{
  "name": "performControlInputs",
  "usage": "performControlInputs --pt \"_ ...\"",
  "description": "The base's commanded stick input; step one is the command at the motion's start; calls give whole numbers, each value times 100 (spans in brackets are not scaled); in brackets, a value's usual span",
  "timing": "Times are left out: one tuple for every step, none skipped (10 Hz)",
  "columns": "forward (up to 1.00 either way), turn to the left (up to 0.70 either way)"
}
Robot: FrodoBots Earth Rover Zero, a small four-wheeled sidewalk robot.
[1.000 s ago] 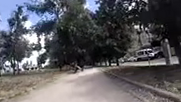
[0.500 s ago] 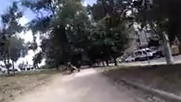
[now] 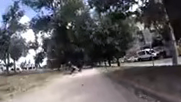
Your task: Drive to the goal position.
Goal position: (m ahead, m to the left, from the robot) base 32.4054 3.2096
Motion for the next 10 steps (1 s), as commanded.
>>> performControlInputs --pt "100 35" --pt "100 4" --pt "100 0" --pt "100 0" --pt "100 0" --pt "100 0" --pt "100 0" --pt "100 0" --pt "100 0" --pt "100 0"
